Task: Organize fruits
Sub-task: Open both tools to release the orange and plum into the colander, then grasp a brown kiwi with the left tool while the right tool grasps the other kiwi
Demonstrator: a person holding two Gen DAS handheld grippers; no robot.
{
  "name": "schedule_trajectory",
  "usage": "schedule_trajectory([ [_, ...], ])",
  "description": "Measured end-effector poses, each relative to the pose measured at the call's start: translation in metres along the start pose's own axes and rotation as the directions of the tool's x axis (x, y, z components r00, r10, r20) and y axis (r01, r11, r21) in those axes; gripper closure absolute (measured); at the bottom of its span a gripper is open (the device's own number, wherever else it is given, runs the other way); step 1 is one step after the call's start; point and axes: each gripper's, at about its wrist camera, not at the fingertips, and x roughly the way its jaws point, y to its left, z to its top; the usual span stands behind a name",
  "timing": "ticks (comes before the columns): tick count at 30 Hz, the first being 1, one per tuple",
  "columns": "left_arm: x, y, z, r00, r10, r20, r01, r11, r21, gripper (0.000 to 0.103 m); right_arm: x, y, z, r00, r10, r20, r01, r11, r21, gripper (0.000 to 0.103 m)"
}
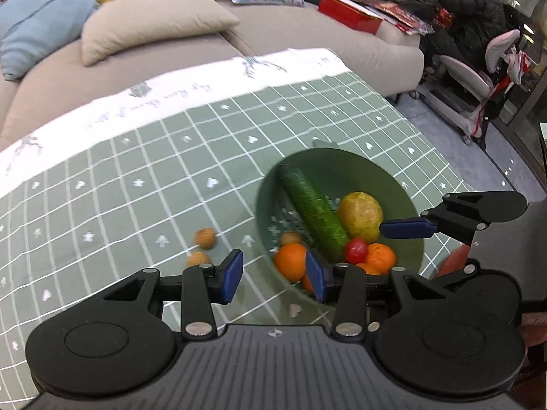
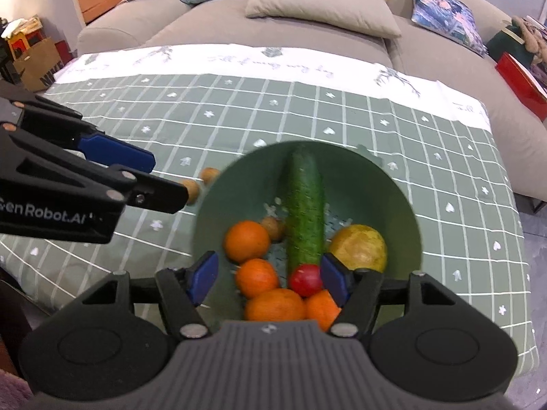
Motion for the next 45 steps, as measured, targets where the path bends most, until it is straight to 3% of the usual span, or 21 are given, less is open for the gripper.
schedule_trajectory([
  [10,-0.026,0.04,-0.028,0.995,0.072,0.068,-0.069,0.996,-0.049,0.054,-0.004,0.038,0.013,0.994,0.088,0.072,-0.08,0.991,-0.105,0.041],
  [16,-0.023,0.056,-0.035,0.996,0.064,0.06,-0.059,0.995,-0.076,0.054,0.001,0.056,0.026,0.992,0.106,0.075,-0.087,0.972,-0.217,0.051],
  [19,-0.019,0.06,-0.036,0.997,0.063,0.053,-0.058,0.995,-0.086,0.054,0.007,0.06,0.035,0.992,0.103,0.07,-0.08,0.958,-0.275,0.06],
  [22,-0.012,0.064,-0.035,0.998,0.056,0.041,-0.052,0.994,-0.092,0.054,0.011,0.06,0.045,0.992,0.106,0.066,-0.079,0.944,-0.321,0.06],
  [31,0.026,0.072,-0.027,0.999,0.034,-0.022,-0.036,0.996,-0.086,0.055,0.045,0.052,0.08,0.995,0.103,-0.005,-0.096,0.908,-0.407,0.066],
  [34,0.041,0.074,-0.027,0.999,0.019,-0.034,-0.022,0.997,-0.076,0.055,0.06,0.049,0.09,0.992,0.119,-0.045,-0.126,0.895,-0.427,0.074],
  [45,0.091,0.082,-0.023,0.996,-0.033,-0.081,0.025,0.994,-0.102,0.055,0.121,0.047,0.114,0.964,0.149,-0.219,-0.235,0.865,-0.443,0.074],
])
